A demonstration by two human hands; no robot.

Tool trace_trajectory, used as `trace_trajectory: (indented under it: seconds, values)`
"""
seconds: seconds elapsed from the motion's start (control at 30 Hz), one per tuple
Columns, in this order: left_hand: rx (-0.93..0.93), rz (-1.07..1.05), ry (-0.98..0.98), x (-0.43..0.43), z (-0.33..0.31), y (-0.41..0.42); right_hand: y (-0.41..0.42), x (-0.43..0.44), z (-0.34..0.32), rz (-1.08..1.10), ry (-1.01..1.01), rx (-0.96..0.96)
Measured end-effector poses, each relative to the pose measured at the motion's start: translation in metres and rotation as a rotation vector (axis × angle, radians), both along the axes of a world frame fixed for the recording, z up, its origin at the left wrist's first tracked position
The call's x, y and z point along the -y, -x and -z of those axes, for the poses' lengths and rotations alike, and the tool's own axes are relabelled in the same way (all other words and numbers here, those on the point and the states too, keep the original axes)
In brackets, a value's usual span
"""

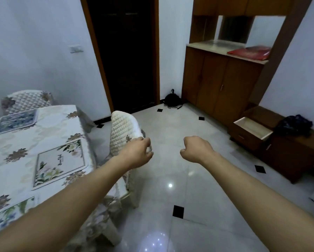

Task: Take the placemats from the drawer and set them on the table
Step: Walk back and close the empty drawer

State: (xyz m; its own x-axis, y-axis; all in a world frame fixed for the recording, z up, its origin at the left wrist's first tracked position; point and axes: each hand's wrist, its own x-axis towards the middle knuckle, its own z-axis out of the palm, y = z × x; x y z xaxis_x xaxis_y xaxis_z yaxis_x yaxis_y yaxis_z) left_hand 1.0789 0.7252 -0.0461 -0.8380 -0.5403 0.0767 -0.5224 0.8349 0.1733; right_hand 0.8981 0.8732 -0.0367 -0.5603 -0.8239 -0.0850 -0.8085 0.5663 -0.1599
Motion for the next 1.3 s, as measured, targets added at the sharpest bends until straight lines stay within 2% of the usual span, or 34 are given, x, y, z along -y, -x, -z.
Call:
trace_trajectory:
  seconds: [0.23,0.47,0.67,1.0,1.3]
  values:
    - [0.037,0.112,-0.018,0.007,0.011,0.139,0.131,-0.008,0.013,0.127,0.006,-0.004]
    - [0.074,0.26,0.009,0.058,0.035,0.29,0.257,0.003,0.035,0.275,-0.008,0.009]
    - [0.082,0.435,0.058,0.085,0.033,0.449,0.364,-0.006,0.043,0.528,-0.003,0.037]
    - [0.158,0.671,0.092,0.047,0.054,0.669,0.517,-0.065,0.079,0.807,0.0,0.045]
    - [0.265,0.679,0.094,0.019,0.094,0.869,0.72,-0.083,0.124,0.815,-0.01,0.168]
